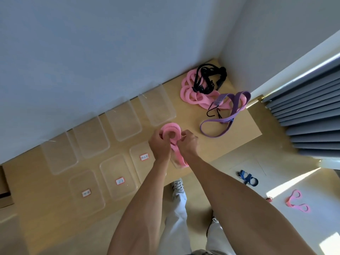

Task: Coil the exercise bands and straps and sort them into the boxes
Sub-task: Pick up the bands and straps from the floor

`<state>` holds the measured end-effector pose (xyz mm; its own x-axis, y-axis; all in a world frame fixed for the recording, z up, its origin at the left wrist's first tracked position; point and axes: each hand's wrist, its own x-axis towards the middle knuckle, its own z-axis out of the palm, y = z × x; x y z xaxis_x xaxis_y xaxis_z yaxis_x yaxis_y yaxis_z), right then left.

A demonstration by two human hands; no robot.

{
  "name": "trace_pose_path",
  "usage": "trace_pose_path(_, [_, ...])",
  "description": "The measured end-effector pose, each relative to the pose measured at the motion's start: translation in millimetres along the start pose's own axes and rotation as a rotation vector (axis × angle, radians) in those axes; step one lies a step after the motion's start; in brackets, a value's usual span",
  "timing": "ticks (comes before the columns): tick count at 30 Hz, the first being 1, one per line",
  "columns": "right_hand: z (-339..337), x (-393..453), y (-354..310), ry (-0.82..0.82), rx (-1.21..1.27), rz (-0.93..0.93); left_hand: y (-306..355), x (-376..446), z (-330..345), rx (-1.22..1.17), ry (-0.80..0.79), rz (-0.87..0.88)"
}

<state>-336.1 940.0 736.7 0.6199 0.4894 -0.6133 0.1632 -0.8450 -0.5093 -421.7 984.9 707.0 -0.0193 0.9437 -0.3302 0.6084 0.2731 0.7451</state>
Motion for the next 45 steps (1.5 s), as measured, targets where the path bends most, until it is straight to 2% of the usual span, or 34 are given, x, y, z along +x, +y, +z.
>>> trace_pose_path(3, [0.9, -2.8, 1.9, 0.02, -0.071, -0.052, 2.0, -5.2, -0.5, 0.19, -0.023, -0.01])
trace_pose_path(6, [-7.0, -13.2, 5.2, 0.044, -0.134, -0.099, 7.1, -16.1, -3.6, 0.277, -0.033, 0.033])
trace_pose_path(14, [-58.7, -52.3, 37.7, 0.128, -0.15, -0.099, 42.8, -57.6, -4.5, 0.322, -0.085, 0.319])
trace_pose_path(24, [-182.9, -108.4, 130.9, 0.287, -0.117, -0.163, 108.5, -168.9, 34.4, 0.386, -0.369, 0.813])
trace_pose_path(29, [-247.8, -149.8, 205.0, 0.417, -0.125, -0.244, 140.9, -253.4, 72.8, 0.362, -0.426, 0.973])
trace_pose_path(34, [-292.5, -197.3, 309.4, 0.481, -0.082, -0.213, 148.0, -358.9, 120.1, 0.363, -0.477, 1.074])
trace_pose_path(40, [-315.8, -232.5, 442.5, 0.485, -0.057, -0.039, 118.9, -462.7, 188.1, 0.382, -0.631, 1.171])
trace_pose_path(45, [-329.6, -252.5, 517.5, 0.494, 0.024, 0.147, 99.4, -530.3, 242.9, 0.409, -0.772, 1.219])
